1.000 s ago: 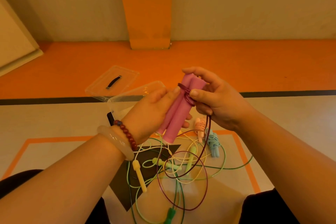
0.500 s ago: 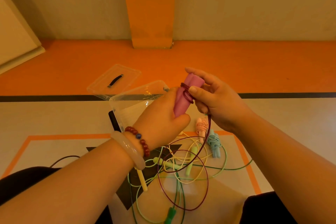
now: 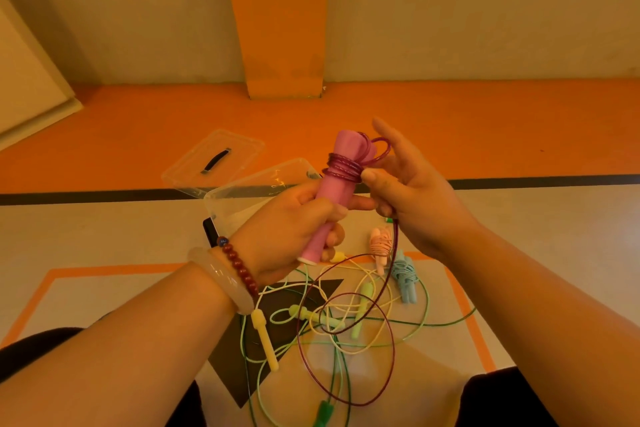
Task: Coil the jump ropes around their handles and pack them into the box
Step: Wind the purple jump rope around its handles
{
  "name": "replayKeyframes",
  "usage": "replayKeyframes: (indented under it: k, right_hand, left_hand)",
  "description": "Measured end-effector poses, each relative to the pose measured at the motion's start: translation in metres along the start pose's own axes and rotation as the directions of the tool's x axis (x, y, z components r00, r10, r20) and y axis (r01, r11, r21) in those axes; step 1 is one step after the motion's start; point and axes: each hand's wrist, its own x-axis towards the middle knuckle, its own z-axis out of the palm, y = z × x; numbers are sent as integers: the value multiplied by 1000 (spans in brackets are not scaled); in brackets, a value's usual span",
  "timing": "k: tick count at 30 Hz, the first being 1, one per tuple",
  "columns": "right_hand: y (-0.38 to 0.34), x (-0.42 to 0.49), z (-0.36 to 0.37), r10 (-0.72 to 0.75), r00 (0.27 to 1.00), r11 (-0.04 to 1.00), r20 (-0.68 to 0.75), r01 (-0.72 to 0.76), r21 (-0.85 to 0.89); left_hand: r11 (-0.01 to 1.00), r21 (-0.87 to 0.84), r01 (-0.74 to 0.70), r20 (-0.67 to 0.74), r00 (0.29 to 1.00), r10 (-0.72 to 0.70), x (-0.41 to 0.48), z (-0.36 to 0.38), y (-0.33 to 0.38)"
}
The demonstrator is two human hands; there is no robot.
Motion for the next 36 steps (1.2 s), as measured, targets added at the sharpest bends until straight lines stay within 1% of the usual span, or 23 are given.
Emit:
replayKeyframes:
  k: [2,3,4,6,7,9,12,14,16,19,22,24,26,28,30,32,36]
  right_hand:
    - [1,1,1,-3,999,1000,32,2,25]
    - [1,2,1,-4,998,999,60,1,49]
    - [-1,4,1,-6,996,998,87,0,70]
    - [-4,4,1,-11,994,996,108,2,85]
    - [-5,5,1,-9,995,996,100,1,87]
    - [-7,7,2,-9,997,997,75,3,81]
    - [-8,9,3,2,1000,1000,28,-3,18]
    - [-8,9,2,3,1000,1000,1,-3,-31]
    - [-7,8,1,6,1000,997,-23,-8,-74]
    - [-5,6,3,24,997,987,-69,-34,-154]
    - [2,7,11,36,992,958,-119,-69,-280]
    - [7,8,16,42,986,944,-159,-91,-317]
    - [8,8,19,46,983,938,-177,-104,-332]
    - [6,8,20,51,984,938,-172,-106,-330]
    - [4,8,19,54,987,950,-152,-97,-297]
    - [0,8,16,50,993,972,-110,-74,-224]
    - [-5,6,5,50,999,996,10,-49,-70]
  left_hand:
    - [998,-41,46,57,997,-43,-1,-3,2]
    - [998,-21,61,73,996,-59,-1,-6,2]
    - [997,11,75,71,995,-76,-1,-8,2]
    - [993,65,98,23,995,-99,-1,-11,1]
    - [993,71,95,8,995,-96,0,-12,1]
    - [998,29,62,13,998,-62,1,-12,3]
    - [997,-60,40,-43,998,-42,2,-11,5]
    - [998,-58,30,-62,998,-33,3,-10,4]
    - [999,20,29,-81,996,-28,5,-11,2]
    - [979,202,36,-127,992,-11,8,-11,0]
    - [944,318,88,-239,971,-10,12,-7,-4]
    - [921,372,113,-321,947,14,14,-1,-10]
    - [904,414,109,-377,924,62,15,5,-18]
    - [877,469,99,-403,908,113,15,7,-22]
    - [879,471,76,-407,903,140,14,8,-21]
    - [896,442,38,-396,905,157,13,9,-16]
    - [892,451,-33,-354,911,213,8,10,-9]
